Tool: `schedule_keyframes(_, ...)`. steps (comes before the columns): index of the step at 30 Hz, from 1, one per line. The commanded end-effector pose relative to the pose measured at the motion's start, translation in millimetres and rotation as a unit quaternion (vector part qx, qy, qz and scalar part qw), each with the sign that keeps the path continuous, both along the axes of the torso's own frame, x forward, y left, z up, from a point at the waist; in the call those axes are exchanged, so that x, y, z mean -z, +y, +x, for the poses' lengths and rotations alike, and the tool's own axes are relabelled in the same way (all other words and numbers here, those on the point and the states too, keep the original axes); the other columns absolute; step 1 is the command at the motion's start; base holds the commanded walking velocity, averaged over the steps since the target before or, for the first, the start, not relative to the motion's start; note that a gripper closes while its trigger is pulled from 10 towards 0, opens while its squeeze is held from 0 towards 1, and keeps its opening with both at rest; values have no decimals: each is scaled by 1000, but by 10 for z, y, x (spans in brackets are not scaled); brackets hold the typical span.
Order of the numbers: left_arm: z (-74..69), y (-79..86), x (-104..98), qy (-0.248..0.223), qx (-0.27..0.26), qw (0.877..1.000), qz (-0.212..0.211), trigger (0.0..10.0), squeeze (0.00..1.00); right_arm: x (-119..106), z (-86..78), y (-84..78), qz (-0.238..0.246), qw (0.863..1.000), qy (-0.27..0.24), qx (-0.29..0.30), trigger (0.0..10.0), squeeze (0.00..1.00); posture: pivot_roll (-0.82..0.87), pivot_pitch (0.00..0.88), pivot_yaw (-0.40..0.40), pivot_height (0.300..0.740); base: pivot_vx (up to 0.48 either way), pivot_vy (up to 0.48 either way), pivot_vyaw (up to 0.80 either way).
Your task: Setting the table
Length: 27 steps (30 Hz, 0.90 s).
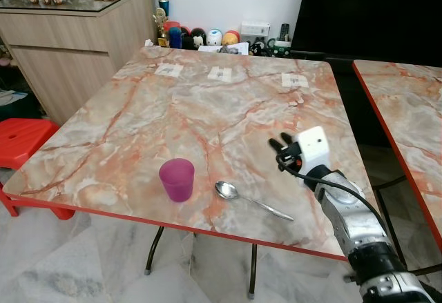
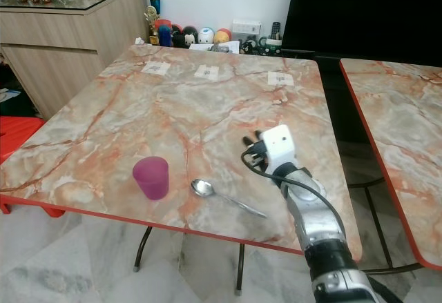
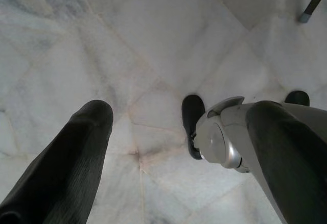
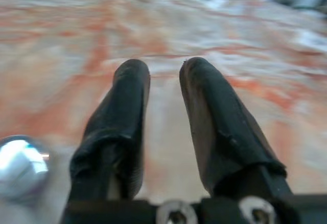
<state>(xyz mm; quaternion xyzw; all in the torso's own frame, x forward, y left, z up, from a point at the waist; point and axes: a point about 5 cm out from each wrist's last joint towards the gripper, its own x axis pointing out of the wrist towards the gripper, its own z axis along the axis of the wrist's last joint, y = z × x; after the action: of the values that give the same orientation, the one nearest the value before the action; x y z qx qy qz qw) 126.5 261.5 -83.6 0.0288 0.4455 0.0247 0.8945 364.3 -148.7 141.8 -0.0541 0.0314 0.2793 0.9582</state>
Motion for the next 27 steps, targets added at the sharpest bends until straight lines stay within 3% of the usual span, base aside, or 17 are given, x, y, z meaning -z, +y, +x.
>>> schedule_keyframes(1,-60,1,22,13,2,1000,-3,10000,0,5,20,-55,-3,1000,8,-24,10000,1000,37,41,-2,740,0,0,0)
schedule_keyframes(3,-59,0,23,13,1,1000,-4,10000,0,47,50,-120,-29,999,28,-25,10000,1000,39,39,-3,740,0,0,0)
schedule_keyframes(4,-59,1,23,13,0,1000,-4,10000,0,57,60,-144,-42,998,35,-30,10000,710,39,39,-3,740,0,0,0)
schedule_keyframes(5,-60,1,23,13,0,1000,-4,10000,0,64,65,-167,-57,997,42,-42,10000,137,48,31,-5,740,0,0,0)
schedule_keyframes(6,-61,0,24,13,-1,1000,-4,10000,0,64,68,-176,-69,995,43,-49,10000,0,48,31,-5,740,0,0,0)
schedule_keyframes(9,-63,0,25,14,0,1000,-4,10000,0,57,104,-209,-80,994,54,-47,10000,0,50,27,-4,740,0,0,0)
schedule_keyframes(14,-67,-3,28,15,-1,1000,-6,10000,0,82,80,-180,-107,987,66,-97,10000,0,56,23,-5,740,0,0,0)
schedule_keyframes(16,-71,-4,30,17,0,1000,-7,10000,0,116,45,-130,-125,980,69,-141,10000,0,54,19,-5,740,0,0,0)
schedule_keyframes(21,-70,-9,31,17,1,1000,-8,10000,0,259,-19,-79,-167,967,88,-172,10000,0,60,18,-6,740,0,0,0)
schedule_keyframes(27,-61,-14,29,14,-3,1000,-10,10000,0,363,-57,2,-168,963,102,-183,10000,0,74,34,-10,740,0,0,0)
